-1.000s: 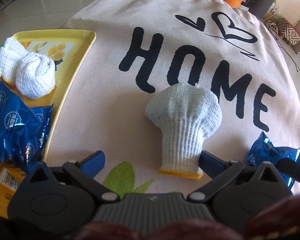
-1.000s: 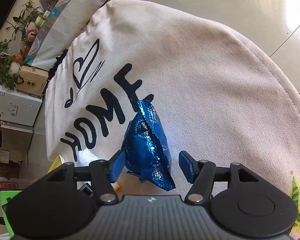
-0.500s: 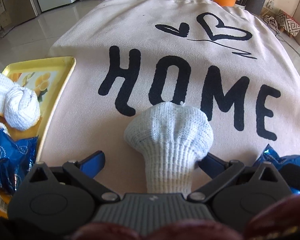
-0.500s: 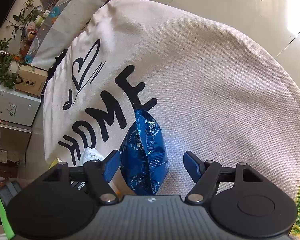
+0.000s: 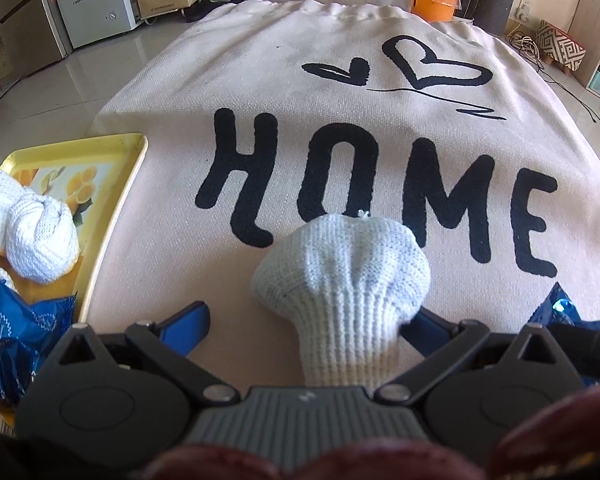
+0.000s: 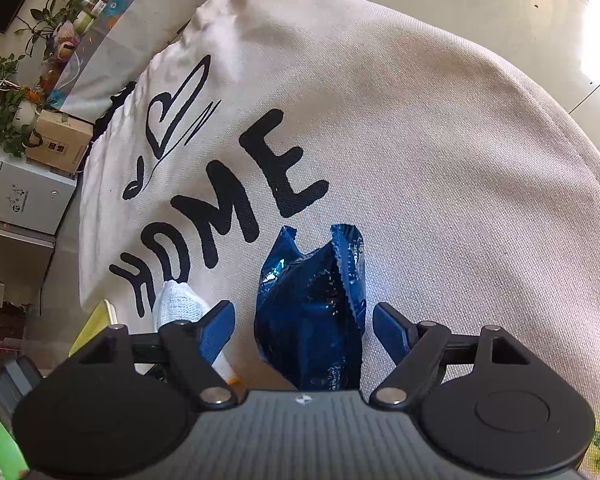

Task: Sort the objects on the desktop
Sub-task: 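Lift the white glove with the left gripper while the right lifts the blue packet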

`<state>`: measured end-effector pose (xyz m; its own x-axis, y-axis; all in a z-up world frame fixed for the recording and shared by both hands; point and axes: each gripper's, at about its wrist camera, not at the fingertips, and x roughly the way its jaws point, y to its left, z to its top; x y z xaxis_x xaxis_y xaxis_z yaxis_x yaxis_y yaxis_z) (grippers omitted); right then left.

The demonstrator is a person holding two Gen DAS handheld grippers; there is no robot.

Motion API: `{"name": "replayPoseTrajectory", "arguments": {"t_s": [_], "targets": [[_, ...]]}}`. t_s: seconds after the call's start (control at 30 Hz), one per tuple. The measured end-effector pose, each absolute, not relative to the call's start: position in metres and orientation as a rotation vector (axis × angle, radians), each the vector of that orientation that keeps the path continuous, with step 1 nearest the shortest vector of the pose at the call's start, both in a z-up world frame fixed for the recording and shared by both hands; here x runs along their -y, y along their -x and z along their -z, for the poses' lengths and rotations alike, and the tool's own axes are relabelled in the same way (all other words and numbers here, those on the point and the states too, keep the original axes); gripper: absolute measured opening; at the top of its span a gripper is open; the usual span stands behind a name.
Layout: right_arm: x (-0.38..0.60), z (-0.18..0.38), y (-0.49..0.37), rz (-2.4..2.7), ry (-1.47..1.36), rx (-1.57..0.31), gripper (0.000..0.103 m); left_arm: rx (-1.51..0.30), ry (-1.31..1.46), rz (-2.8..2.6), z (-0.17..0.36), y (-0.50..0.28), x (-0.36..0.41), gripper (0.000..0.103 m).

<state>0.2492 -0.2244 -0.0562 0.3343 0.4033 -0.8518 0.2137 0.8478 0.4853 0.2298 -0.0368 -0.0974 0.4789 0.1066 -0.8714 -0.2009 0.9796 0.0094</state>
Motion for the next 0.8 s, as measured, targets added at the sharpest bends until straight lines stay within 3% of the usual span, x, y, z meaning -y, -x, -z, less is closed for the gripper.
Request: {"name": "replayPoseTrajectory", "arguments": {"t_s": [0.27, 0.33, 0.57, 0.73, 0.8], "targets": [[0.217, 0.055, -0.247, -0.126, -0.504, -1.244, 0.076, -1.066, 0.1, -0.193, 0.098, -0.236, 0.036, 0.103], [0.215, 0.055, -0.246, -0.145, -0.488, -1.239, 0.062, -1.064, 0.102, -0.193, 0.098, -0.235, 0.036, 0.1], [0.218, 0.054, -0.243, -0.143, -0.511, -1.228, 0.055, -1.046, 0.098, -0.116, 0.086, -0.223, 0.037, 0.059], [0.221, 0.047, -0.238, -0.142, -0.515, -1.212, 0.054, -1.052, 0.148, -0.067, 0.079, -0.214, 0.033, 0.045], [0.222, 0.046, -0.234, -0.139, -0.517, -1.215, 0.054, -1.047, 0.159, -0.058, 0.077, -0.208, 0.031, 0.045]]}}
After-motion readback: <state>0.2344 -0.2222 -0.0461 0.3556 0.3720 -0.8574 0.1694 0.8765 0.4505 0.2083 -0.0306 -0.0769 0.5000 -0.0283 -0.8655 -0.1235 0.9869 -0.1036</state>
